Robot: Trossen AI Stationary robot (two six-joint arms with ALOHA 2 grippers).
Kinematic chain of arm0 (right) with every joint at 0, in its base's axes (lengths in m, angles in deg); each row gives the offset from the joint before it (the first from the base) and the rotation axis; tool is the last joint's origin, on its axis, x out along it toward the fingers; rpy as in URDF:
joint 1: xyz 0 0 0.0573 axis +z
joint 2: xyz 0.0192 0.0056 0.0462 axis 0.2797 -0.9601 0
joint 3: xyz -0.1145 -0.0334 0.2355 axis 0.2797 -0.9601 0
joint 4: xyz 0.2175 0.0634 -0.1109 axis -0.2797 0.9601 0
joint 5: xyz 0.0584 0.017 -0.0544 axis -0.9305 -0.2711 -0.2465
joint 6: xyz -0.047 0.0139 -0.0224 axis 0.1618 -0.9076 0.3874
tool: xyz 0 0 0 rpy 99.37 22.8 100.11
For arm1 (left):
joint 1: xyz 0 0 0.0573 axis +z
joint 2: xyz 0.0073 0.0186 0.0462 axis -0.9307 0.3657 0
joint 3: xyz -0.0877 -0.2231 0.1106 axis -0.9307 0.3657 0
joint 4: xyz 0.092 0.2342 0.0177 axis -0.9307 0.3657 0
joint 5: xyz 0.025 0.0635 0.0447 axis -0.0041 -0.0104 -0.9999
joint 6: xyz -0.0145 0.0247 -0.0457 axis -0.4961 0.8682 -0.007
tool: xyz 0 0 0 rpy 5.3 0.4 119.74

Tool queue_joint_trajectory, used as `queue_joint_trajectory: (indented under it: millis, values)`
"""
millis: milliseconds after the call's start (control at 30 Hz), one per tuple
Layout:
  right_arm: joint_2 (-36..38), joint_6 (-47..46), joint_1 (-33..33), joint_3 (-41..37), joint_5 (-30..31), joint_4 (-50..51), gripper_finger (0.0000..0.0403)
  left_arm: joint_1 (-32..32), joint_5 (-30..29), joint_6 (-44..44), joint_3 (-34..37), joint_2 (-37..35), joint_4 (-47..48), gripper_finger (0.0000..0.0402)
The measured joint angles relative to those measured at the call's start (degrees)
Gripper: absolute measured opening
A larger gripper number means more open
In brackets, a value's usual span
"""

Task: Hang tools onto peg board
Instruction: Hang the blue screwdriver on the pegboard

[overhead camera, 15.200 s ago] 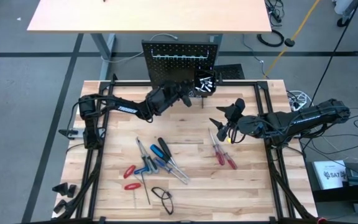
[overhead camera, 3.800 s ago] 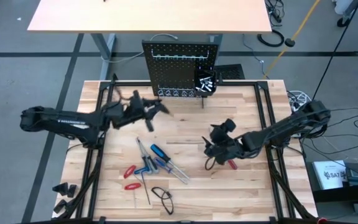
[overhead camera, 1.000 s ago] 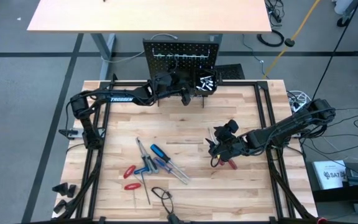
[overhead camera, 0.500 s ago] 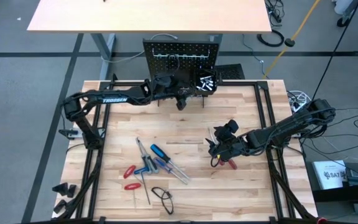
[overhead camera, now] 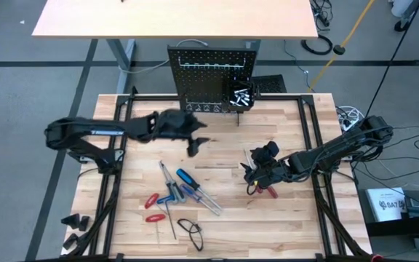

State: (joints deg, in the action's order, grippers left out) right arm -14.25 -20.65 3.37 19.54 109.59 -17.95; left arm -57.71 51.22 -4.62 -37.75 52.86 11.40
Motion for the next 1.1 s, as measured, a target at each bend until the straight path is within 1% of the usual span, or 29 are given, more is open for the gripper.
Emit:
queue_joint_trajectory:
  millis: [67, 167, 233, 333, 433, 500, 567, 667, 767, 867, 967, 1100]
  values:
    - [0.0, -1.4, 0.0, 0.0, 0.0, 0.0, 0.0315, -2.3, -1.4, -3.1, 5.2, -3.4, -3.0, 0.0286]
    - [-0.3, -2.8, 0.0, 0.0, 0.0, -0.1, 0.0315, -5.9, -4.5, -7.6, 13.5, -8.2, -11.8, 0.0286]
    - [-1.0, -3.2, 0.0, 0.0, 0.0, -0.4, 0.0315, -8.2, -6.7, -9.3, 19.0, -10.4, -20.0, 0.0286]
    - [-2.7, -2.9, 0.0, 0.0, 0.0, -2.7, 0.0315, -10.7, -9.6, -9.9, 26.1, -11.9, -35.2, 0.0286]
    - [-4.8, 0.8, -0.5, 0.0, 0.1, -9.0, 0.0315, -11.5, -10.9, -8.8, 30.7, -11.8, -48.3, 0.0286]
    - [-6.7, 4.4, -0.8, 0.0, -0.3, -15.3, 0.0315, -11.5, -11.0, -8.7, 32.1, -11.7, -52.7, 0.0286]
    - [-8.5, 8.8, -1.1, 0.0, -2.3, -21.3, 0.0315, -11.5, -11.0, -8.6, 32.4, -11.7, -53.8, 0.0286]
    - [-11.1, 15.4, -1.6, 0.0, -7.2, -30.7, 0.0315, -11.5, -11.0, -8.5, 32.4, -11.7, -54.1, 0.0286]
    - [-13.1, 20.2, -2.0, 0.0, -11.2, -37.3, 0.0315, -11.7, -9.6, -8.7, 32.4, -11.7, -53.5, 0.0286]
    - [-14.7, 23.7, -2.2, 0.1, -12.0, -42.2, 0.0315, -12.2, -7.1, -8.9, 32.4, -11.6, -52.8, 0.0286]
    - [-16.1, 26.8, -2.5, 0.1, -12.0, -45.6, 0.0315, -13.0, -6.5, -8.9, 32.4, -11.6, -52.3, 0.0286]
    - [-17.5, 28.6, -3.2, 0.1, -12.0, -48.6, 0.0315, -14.1, -6.4, -8.9, 32.4, -11.6, -52.1, 0.0286]
